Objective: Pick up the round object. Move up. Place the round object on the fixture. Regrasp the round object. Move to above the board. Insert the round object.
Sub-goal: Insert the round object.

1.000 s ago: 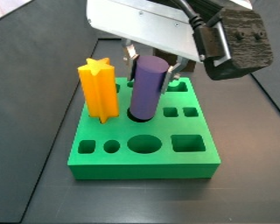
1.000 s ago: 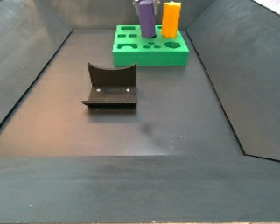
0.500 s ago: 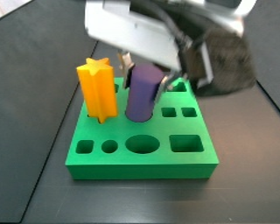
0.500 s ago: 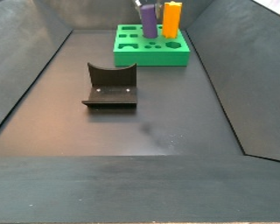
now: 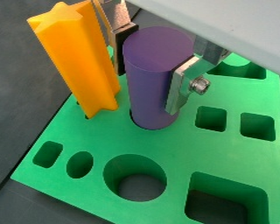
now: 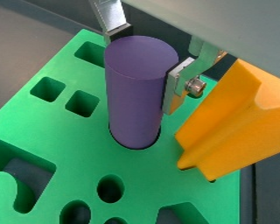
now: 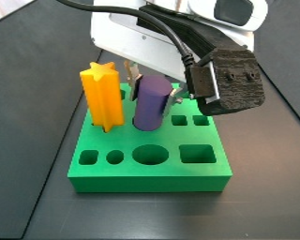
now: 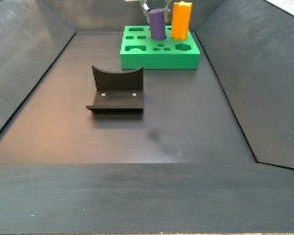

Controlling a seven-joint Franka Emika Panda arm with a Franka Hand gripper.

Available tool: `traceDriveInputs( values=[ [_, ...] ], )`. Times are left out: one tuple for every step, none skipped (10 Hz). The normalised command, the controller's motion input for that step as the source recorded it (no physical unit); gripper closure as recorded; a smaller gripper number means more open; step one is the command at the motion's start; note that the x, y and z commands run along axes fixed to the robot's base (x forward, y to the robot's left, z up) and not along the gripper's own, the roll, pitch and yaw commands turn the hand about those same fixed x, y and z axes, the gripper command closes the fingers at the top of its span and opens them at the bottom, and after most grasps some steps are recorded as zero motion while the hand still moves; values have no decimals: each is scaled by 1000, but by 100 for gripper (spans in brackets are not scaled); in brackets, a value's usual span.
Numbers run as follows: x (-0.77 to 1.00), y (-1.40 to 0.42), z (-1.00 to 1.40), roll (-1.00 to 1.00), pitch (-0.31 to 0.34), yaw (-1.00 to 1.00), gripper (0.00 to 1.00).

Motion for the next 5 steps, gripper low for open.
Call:
traceDriveInputs(
  values=[
    [-163,171,-280,0,0,-346,100],
    [91,146,-471,0,26,-854,100],
    [0,0,-557,0,0,-1000,100],
    [0,0,-586,-4,0,-1000,100],
    [-60,0,-626,-10,0,-1000,100]
  ],
)
